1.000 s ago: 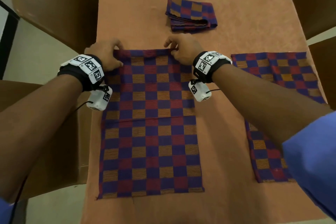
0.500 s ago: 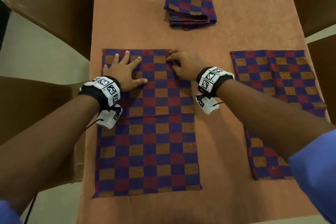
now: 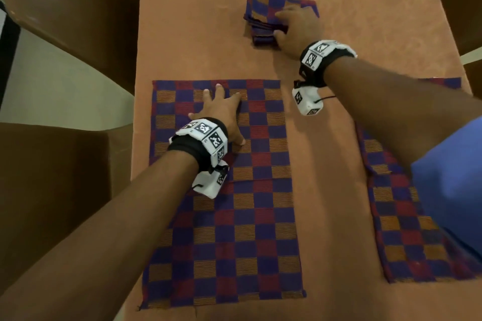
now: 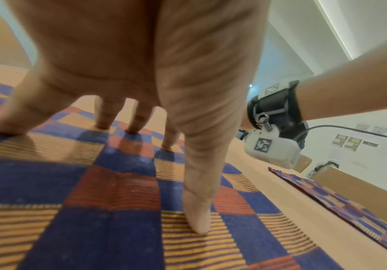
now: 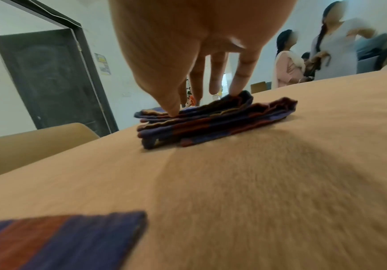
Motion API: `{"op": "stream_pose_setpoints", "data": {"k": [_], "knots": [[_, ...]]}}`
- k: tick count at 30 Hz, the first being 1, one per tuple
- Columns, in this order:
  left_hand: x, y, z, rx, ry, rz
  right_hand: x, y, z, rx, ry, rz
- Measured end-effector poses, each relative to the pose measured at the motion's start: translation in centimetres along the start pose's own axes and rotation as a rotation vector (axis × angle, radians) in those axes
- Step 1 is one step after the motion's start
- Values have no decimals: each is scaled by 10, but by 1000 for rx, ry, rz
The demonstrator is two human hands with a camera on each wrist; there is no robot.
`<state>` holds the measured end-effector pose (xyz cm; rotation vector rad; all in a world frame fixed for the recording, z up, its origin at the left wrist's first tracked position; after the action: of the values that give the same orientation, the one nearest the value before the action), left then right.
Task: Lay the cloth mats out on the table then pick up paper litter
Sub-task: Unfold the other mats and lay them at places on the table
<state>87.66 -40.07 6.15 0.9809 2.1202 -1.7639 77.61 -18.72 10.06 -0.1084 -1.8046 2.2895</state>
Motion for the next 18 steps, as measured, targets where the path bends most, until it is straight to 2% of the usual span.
{"op": "stream_pose_setpoints", "data": {"k": [4, 11, 14, 18], "knots": [[2, 2, 0, -40, -13, 14, 23, 11, -10, -75, 1, 37], [5, 4, 5, -65, -15, 20, 31, -7, -2, -263, -157, 14], [5, 4, 4, -55, -16, 26, 29, -41, -6, -376, -197, -84], [1, 0, 1, -38, -26, 26, 13, -102, -20, -320, -179, -181]]}}
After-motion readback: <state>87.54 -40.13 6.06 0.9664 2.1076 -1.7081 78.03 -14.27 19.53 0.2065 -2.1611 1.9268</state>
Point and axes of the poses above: each hand's wrist, its own x-axis towards the middle knuckle, its own y-axis out of the palm, z = x × y, the point moved 7 cm from there along x, towards the middle knuckle, and after that the axes turned 5 degrees about -z, right-handed, at the moved point
